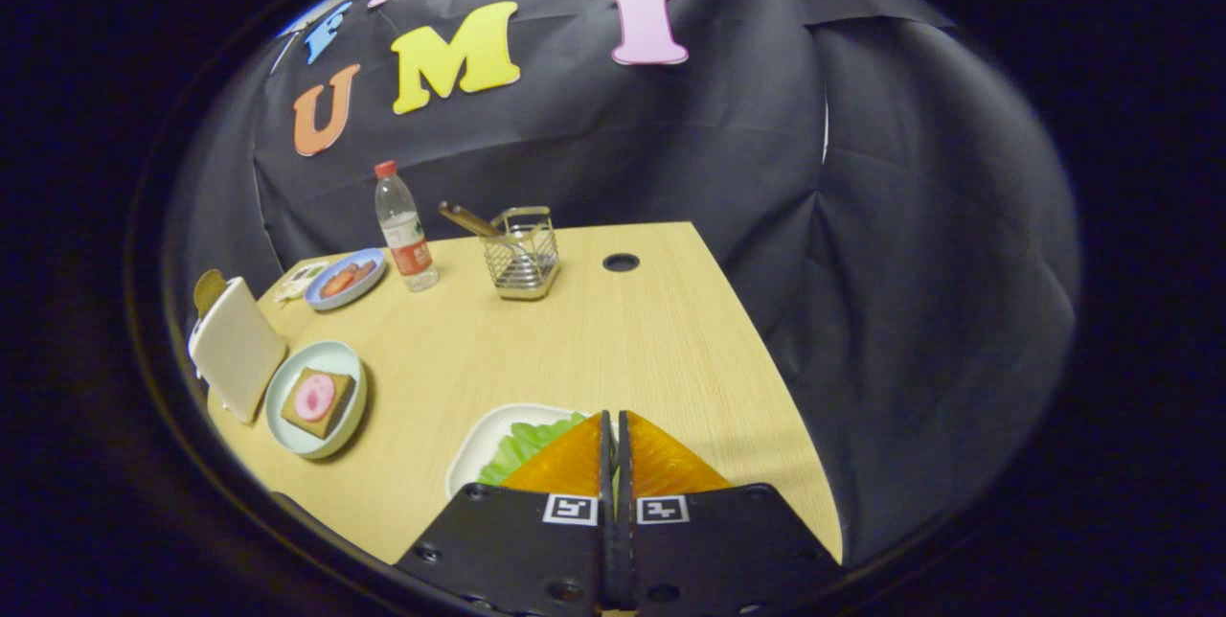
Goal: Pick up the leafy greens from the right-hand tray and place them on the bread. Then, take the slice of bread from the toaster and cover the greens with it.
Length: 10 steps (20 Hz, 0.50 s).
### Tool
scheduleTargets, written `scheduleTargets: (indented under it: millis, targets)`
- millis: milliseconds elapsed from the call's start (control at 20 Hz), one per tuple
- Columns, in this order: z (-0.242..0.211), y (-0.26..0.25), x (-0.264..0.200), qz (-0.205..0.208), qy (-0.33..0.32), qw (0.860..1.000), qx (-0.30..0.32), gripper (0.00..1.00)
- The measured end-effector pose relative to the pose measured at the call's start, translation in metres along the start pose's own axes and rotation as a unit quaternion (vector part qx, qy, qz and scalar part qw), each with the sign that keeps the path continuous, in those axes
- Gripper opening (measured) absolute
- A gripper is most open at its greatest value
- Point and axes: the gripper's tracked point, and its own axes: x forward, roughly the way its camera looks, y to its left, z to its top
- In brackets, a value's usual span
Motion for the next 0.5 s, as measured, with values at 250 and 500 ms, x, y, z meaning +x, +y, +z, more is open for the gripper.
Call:
scheduleTargets:
  millis: [250, 500]
  targets:
    - [0.035, 0.029, -0.028, -0.007, -0.021, 1.000, -0.011, 0.00]
    - [0.063, 0.075, -0.054, -0.016, -0.040, 0.999, -0.028, 0.00]
